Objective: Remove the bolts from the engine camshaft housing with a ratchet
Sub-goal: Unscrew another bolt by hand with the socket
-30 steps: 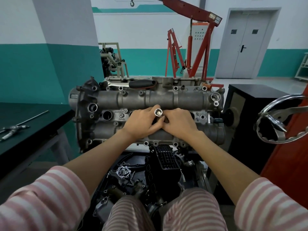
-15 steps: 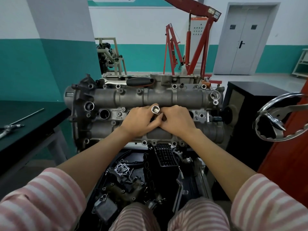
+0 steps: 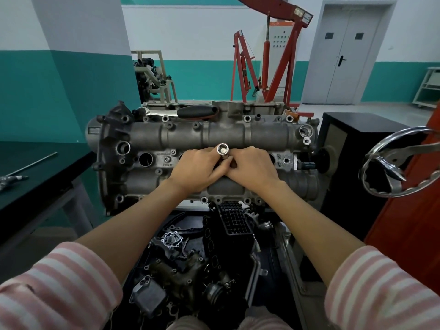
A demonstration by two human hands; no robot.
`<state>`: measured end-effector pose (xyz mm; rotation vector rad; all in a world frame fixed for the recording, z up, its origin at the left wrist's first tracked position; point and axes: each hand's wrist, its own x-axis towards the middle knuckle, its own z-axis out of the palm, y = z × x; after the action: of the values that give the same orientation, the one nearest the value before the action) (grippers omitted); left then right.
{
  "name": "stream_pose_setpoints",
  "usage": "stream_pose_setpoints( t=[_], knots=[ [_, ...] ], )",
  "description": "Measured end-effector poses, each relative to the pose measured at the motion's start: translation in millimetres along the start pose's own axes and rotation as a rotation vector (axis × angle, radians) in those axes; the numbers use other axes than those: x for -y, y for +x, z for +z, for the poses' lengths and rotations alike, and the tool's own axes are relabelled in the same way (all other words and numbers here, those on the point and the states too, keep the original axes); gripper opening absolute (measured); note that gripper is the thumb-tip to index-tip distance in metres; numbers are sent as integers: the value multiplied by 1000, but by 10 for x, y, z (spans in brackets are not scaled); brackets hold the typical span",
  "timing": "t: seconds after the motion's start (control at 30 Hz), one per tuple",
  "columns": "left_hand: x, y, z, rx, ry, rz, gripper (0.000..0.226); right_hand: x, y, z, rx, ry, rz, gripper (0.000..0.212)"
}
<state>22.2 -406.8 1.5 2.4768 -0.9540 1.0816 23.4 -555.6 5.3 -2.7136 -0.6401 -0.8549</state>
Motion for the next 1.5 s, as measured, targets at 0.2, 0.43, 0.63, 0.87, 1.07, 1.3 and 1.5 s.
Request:
stream_pose_setpoints(
  t=[0.2, 0.43, 0.63, 0.87, 1.07, 1.3, 1.5],
  knots=[
    [16, 9, -9, -4, -16, -41, 63, -19, 17, 29, -10, -15, 7, 31],
    [-11, 9, -42, -10, -79, -34, 53, -48, 11, 39, 8, -50, -40, 30],
    [-30, -1, -56, 22, -68, -13, 45, -57, 14, 64, 13, -25, -33, 26],
    [-14, 8, -10, 5, 7, -6, 37, -44, 27, 65, -25, 25, -15, 25],
    [-15, -4, -4, 14, 22, -41, 36, -41, 28, 76, -13, -26, -2, 28],
    [-45, -26, -39, 10, -25, -6, 47, -46, 4, 59, 23, -54, -26, 18],
    [-26, -16, 5, 28, 12, -8, 50, -37, -27, 57, -8, -62, -52, 23]
  ],
)
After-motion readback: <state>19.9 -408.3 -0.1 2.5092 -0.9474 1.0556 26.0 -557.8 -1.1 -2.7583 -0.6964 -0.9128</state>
